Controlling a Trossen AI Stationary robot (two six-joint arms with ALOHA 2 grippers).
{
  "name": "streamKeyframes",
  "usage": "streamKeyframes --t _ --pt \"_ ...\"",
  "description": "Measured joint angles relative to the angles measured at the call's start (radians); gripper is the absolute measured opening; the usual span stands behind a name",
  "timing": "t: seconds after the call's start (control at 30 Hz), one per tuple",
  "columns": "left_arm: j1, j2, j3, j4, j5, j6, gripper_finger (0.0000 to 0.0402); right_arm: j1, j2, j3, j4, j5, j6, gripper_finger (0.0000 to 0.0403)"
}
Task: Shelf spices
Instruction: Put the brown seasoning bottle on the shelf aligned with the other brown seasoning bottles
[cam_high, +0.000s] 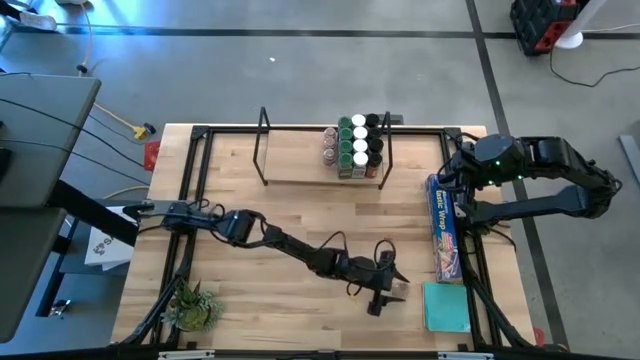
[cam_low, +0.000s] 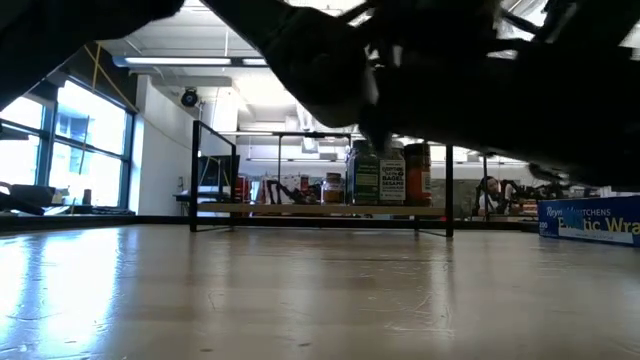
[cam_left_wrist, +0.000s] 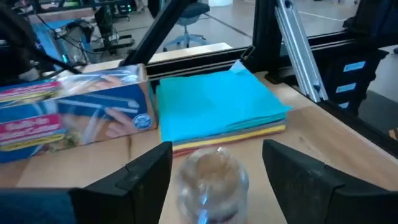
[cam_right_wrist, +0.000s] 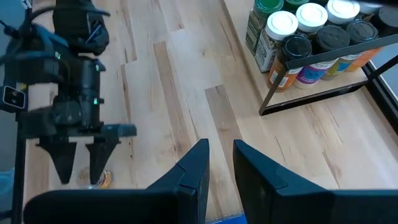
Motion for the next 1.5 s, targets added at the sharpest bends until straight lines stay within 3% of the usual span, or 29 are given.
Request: streamKeyframes --t 0.23,0.4,0.6,0.83,1.0,1.23,1.33,1.4,1.5 --pt "0.002 0.094 0.149 -0.056 -0.012 -0.005 0.0247 0.000 0.000 0.000 0.000 -0.001 0.030 0.0066" --pt "-0.001 0.094 0.157 -0.112 -0.020 -0.005 0.0235 0.000 0.000 0.000 0.000 -0.001 0.051 0.0066" --pt "-0.014 0.094 0.158 -0.106 -0.036 -0.025 0.0167 0.000 0.000 0.000 0.000 -0.001 0.057 0.0066" --pt "-0.031 0.050 0.157 -0.166 -0.152 -0.125 0.0164 0.000 0.000 0.000 0.000 -0.002 0.059 0.0066" --pt "-0.029 -0.118 0.158 -0.468 -0.261 -0.253 0.0164 0.000 0.000 0.000 0.019 -0.002 0.077 0.0066" --pt "0.034 -0.398 0.155 -1.100 -0.475 -0.359 0.0164 0.000 0.000 0.000 0.085 -0.002 0.100 0.0066" --pt "0.064 -0.516 0.058 -1.300 -0.540 -0.417 0.0164 0.000 0.000 0.000 0.128 -0.002 0.111 0.0066" --pt "0.082 -0.602 -0.078 -1.311 -0.555 -0.422 0.0164 0.000 0.000 0.000 0.151 0.010 0.125 0.0066" --pt "0.144 -0.768 -0.376 -1.052 -0.437 -0.388 0.0164 0.000 0.000 0.000 0.179 0.054 0.137 0.0066"
